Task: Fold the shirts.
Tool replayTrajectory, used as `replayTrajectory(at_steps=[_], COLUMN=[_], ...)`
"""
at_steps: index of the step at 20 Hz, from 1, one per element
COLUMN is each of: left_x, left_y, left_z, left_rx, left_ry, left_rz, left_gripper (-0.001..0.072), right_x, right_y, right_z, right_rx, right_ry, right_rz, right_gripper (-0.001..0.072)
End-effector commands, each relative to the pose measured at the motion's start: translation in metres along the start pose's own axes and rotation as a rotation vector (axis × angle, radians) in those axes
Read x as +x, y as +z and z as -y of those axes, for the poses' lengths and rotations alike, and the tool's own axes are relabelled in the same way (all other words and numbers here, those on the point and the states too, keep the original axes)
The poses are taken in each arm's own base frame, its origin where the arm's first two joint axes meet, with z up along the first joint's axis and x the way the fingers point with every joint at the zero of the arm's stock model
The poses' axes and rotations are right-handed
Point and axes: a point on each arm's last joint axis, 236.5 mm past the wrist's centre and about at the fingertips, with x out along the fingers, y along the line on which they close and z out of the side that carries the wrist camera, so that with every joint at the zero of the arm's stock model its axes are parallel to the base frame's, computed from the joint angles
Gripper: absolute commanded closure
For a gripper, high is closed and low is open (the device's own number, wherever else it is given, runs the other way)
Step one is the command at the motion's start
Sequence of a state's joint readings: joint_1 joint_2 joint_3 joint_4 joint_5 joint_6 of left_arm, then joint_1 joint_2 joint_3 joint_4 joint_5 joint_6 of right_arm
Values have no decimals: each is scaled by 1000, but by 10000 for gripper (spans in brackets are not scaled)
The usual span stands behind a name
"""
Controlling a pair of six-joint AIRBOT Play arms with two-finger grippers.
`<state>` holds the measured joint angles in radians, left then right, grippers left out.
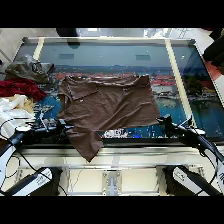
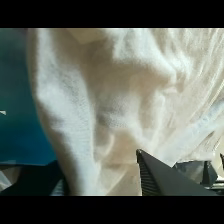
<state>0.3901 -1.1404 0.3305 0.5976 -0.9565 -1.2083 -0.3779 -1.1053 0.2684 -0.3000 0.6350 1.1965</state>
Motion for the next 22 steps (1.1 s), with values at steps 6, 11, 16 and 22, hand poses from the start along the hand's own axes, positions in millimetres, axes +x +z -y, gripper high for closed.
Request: replayTrajectory(at_steps=[6, 11, 16, 22], left_x=[-26, -173, -356, -435], left_y=[19, 31, -12, -54], left_z=[54, 164, 239, 329], left_rx=[156, 477, 646, 984], left_ry=[-146, -281, -219, -92], left_rz=[74, 439, 1150, 1203], left_gripper=[696, 696, 696, 697], right_x=[-14, -134, -289, -441], right_y=[-12, -70, -101, -114], right_z=[-92, -200, -257, -303], right_rx=[-275, -750, -1124, -1316], right_ry=[273, 488, 386, 257], right_rz=[-135, -192, 273, 776], right_gripper=[701, 701, 702, 704])
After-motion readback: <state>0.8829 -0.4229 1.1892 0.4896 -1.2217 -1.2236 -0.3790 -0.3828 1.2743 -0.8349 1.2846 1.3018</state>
